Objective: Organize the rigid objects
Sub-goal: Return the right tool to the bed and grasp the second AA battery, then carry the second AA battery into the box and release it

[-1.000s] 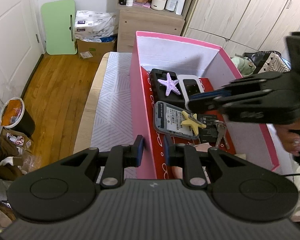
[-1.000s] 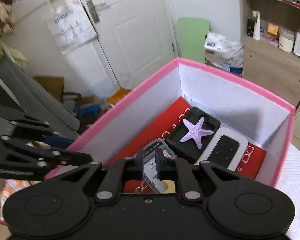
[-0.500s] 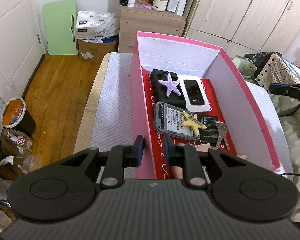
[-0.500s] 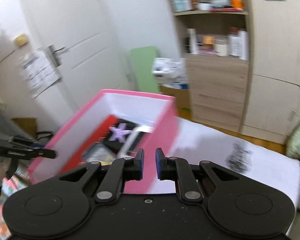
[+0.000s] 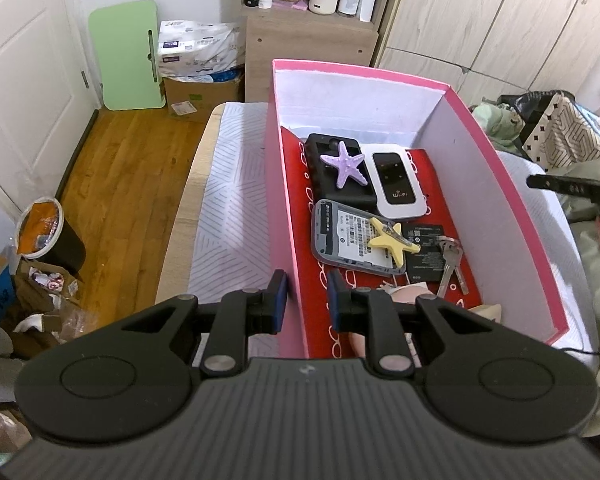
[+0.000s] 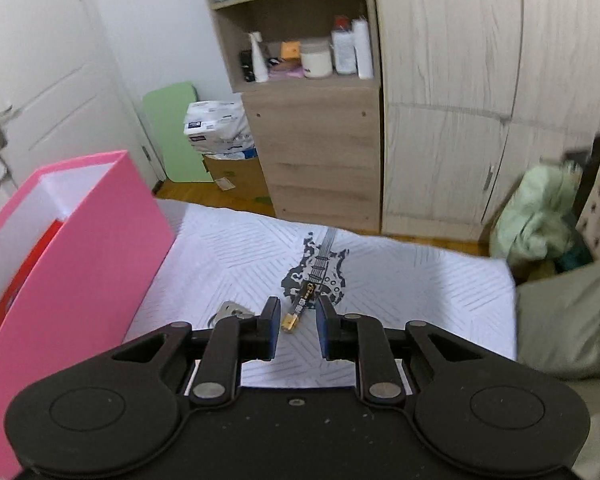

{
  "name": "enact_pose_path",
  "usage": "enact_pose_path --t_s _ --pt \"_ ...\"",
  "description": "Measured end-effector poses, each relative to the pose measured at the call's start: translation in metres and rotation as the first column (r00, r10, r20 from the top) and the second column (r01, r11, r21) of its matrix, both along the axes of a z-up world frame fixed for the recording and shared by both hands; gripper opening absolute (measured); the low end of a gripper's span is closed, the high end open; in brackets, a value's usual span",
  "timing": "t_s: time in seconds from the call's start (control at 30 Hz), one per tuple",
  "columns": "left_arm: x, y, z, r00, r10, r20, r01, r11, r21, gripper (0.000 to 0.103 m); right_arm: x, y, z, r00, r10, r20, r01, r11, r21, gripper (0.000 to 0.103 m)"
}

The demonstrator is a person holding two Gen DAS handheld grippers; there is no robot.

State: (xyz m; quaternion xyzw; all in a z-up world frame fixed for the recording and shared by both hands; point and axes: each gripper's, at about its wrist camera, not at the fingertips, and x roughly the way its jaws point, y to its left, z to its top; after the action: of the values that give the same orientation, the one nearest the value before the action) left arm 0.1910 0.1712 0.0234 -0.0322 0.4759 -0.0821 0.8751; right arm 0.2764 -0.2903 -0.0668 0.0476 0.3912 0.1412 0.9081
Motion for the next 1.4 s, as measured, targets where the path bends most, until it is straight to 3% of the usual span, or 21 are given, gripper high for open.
enact_pose_path --t_s 0.2,0.37,0.4,0.43,0.47,0.8,1.03,1.17,1.3,1.4 --pt "0.003 -0.005 0.002 1.000 -0.025 -0.017 0.025 0.999 0.036 0.019 0.025 0.009 -0.020 0.997 0.002 -0.080 0.002 0.999 0.054 0.032" --pt "0.006 -0.012 0.004 0.998 -0.049 -0.039 0.052 0.995 0.087 0.018 0.032 0.019 -0.031 0.997 -0.020 -0.079 0.021 1.000 0.013 0.032" --pt "0.006 -0.014 0.004 0.998 -0.052 -0.042 0.056 0.993 0.100 0.018 0.030 0.023 -0.031 0.998 -0.014 -0.065 0.013 1.000 -0.008 0.029" --pt "0.006 -0.016 0.004 0.997 -0.056 -0.045 0.061 0.992 0.114 0.018 0.027 0.026 -0.031 0.999 -0.008 -0.051 0.007 1.000 -0.029 0.015" --pt "0.006 -0.018 0.005 0.997 -0.061 -0.049 0.067 0.989 0.129 0.018 0.025 0.029 -0.032 0.999 0.005 -0.040 -0.007 0.999 -0.045 0.012" --pt "0.006 -0.027 0.006 0.996 -0.075 -0.054 0.084 0.979 0.187 0.018 0.000 0.026 -0.023 0.999 0.039 -0.016 -0.039 0.999 0.013 0.012" --pt "0.003 -0.027 0.006 0.996 -0.076 -0.043 0.083 0.979 0.187 0.019 -0.023 0.036 0.005 0.994 0.100 0.038 -0.102 0.993 0.066 0.012" --pt "0.004 -0.027 0.007 0.997 -0.071 -0.041 0.078 0.980 0.183 0.018 -0.040 0.044 0.039 0.981 0.166 0.096 -0.182 0.966 0.186 0.012" --pt "0.003 -0.028 0.007 0.996 -0.078 -0.039 0.084 0.978 0.189 0.022 -0.060 0.070 0.077 0.933 0.297 0.201 -0.338 0.916 0.217 0.012" --pt "0.002 -0.027 0.007 0.997 -0.074 -0.033 0.079 0.981 0.178 0.023 -0.064 0.099 0.087 0.895 0.388 0.221 -0.429 0.885 0.184 0.012"
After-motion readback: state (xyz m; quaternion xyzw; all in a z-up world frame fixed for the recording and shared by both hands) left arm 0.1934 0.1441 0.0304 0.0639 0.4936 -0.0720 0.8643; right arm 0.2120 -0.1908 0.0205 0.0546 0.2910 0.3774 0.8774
